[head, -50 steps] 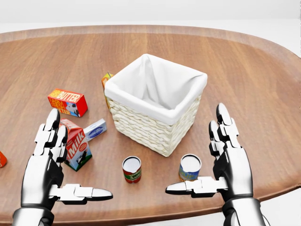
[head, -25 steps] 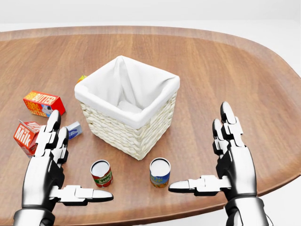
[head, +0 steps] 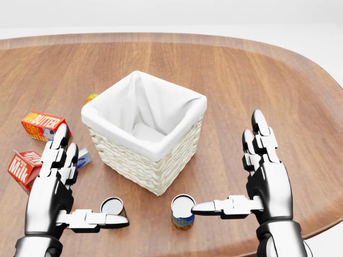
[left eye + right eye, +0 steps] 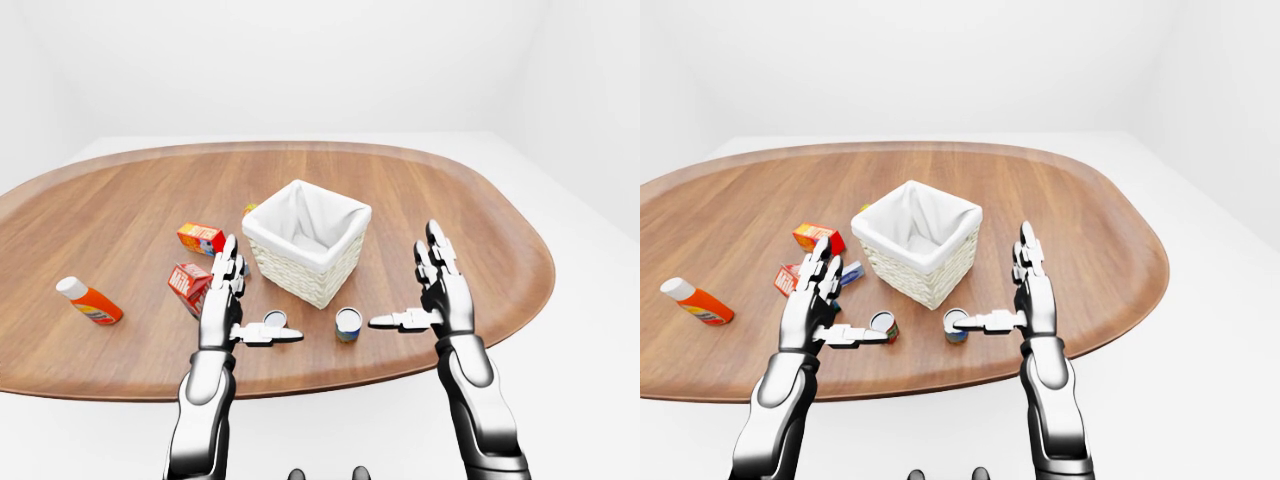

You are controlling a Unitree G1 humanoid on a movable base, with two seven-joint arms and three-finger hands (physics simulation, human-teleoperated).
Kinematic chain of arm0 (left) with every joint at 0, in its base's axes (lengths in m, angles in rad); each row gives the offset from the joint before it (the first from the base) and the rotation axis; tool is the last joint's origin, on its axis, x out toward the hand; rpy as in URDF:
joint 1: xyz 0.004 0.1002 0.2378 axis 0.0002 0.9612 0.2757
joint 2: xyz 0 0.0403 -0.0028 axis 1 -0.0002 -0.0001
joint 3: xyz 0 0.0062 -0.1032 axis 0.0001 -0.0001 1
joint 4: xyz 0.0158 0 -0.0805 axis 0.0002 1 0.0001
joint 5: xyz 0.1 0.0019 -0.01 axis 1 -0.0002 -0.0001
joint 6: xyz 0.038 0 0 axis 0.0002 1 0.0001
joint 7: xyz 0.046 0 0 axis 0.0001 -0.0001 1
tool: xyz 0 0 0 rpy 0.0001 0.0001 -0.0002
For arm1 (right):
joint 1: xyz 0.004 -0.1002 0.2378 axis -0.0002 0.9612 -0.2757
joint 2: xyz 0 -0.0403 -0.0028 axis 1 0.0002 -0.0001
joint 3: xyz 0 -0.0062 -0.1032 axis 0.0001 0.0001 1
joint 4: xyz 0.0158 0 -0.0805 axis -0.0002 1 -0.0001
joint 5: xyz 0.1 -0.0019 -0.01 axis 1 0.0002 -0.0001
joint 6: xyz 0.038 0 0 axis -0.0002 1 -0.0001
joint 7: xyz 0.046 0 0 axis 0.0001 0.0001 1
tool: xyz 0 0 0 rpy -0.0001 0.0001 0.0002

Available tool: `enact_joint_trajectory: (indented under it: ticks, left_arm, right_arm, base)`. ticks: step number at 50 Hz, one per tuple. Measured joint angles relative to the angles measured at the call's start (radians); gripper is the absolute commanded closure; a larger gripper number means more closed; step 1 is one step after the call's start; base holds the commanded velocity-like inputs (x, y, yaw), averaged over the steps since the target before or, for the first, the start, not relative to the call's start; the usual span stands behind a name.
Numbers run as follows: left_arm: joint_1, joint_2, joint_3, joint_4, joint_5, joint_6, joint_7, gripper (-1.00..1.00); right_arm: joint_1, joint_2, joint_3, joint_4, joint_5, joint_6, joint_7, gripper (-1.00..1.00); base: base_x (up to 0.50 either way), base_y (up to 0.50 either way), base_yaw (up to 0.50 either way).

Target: Pick up the tomato sauce, and put it in the basket.

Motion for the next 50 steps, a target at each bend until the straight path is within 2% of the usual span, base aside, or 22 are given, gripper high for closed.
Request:
enact_joint_trajectory:
  ticks: [9, 30, 37, 40, 43, 47, 50]
  left_arm:
    - [0.003, 0.0, -0.001, 0.005, -0.001, 0.0, 0.0, -1.0]
    - [-0.011, -0.001, -0.002, 0.05, -0.005, 0.0, 0.005, -1.0]
    - [-0.021, -0.002, -0.001, 0.091, -0.017, -0.021, 0.006, -1.0]
    - [-0.037, -0.003, 0.002, 0.148, -0.028, -0.072, 0.004, -1.0]
    - [-0.05, -0.003, 0.003, 0.195, -0.036, -0.113, 0.003, -1.0]
    - [-0.063, -0.003, 0.004, 0.243, -0.045, -0.155, 0.002, -1.0]
    - [-0.07, -0.002, 0.004, 0.269, -0.05, -0.175, 0.002, -1.0]
  right_arm:
    - [0.009, 0.002, 0.009, -0.037, 0.001, 0.0, 0.005, -1.0]
    - [-0.003, 0.001, 0.001, -0.019, 0.0, 0.0, 0.001, -1.0]
    - [-0.005, 0.0, -0.001, -0.015, 0.002, 0.0, 0.001, -1.0]
    - [-0.009, 0.0, -0.002, -0.009, 0.002, 0.0, 0.001, -1.0]
    - [-0.011, 0.0, -0.002, -0.004, 0.002, 0.0, 0.001, -1.0]
    - [-0.014, 0.0, -0.003, 0.001, 0.002, 0.0, 0.0, -1.0]
    - [-0.015, -0.001, -0.003, 0.003, 0.002, 0.0, 0.0, -1.0]
  base:
    - [0.3, 0.0, 0.0]
    - [0.0, 0.0, 0.0]
    - [0.0, 0.0, 0.0]
    - [0.0, 0.0, 0.0]
    - [0.0, 0.0, 0.0]
    - [0.0, 0.0, 0.0]
    - [0.0, 0.0, 0.0]
